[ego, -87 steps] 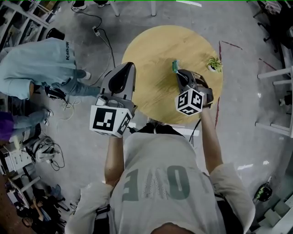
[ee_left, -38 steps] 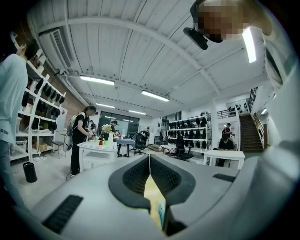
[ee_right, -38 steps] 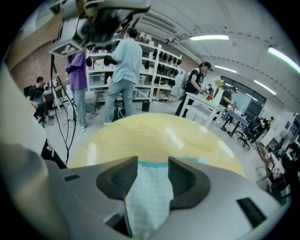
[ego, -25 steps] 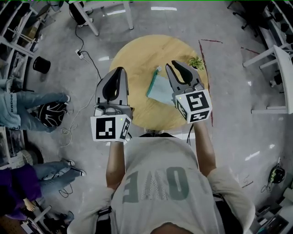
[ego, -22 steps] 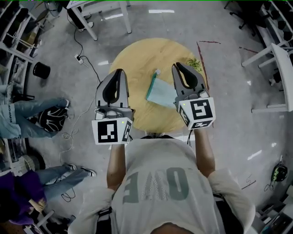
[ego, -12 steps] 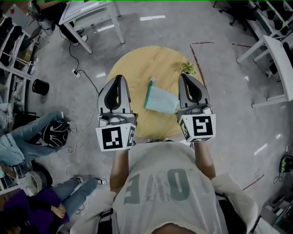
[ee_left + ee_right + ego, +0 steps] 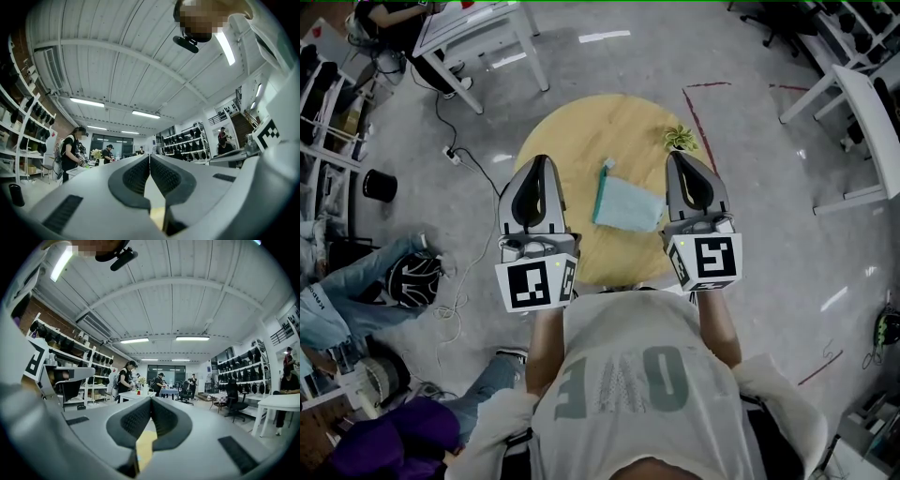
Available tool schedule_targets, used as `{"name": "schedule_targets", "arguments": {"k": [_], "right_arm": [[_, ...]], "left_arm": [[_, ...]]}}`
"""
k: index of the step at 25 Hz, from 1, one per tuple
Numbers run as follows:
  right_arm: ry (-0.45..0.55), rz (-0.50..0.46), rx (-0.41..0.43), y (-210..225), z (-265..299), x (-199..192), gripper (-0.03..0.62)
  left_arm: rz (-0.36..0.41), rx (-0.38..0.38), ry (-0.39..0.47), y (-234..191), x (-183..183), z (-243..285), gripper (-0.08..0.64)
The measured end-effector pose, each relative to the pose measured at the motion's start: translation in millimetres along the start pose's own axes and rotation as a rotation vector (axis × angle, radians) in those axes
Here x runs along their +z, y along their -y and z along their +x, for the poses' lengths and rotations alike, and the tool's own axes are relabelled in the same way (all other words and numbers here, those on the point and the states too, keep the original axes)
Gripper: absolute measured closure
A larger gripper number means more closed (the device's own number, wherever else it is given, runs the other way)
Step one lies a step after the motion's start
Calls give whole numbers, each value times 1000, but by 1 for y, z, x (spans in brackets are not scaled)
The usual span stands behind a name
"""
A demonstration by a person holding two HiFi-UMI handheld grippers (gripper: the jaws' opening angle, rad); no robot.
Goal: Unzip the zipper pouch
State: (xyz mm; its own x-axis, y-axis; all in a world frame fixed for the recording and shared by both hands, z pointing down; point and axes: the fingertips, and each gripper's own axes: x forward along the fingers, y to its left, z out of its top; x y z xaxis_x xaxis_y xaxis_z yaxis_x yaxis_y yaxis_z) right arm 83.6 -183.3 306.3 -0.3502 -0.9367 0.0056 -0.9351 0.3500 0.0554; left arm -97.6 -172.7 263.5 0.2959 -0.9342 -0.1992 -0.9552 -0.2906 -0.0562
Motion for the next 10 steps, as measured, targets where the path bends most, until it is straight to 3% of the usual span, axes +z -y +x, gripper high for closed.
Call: {"name": "schedule_targets", "arguments": {"k": [10], "right_arm": [[-20,-3,-11,4,-2,-2,563]], "left_arm": [[-9,21,-5,-7,0,-3,531]]}}
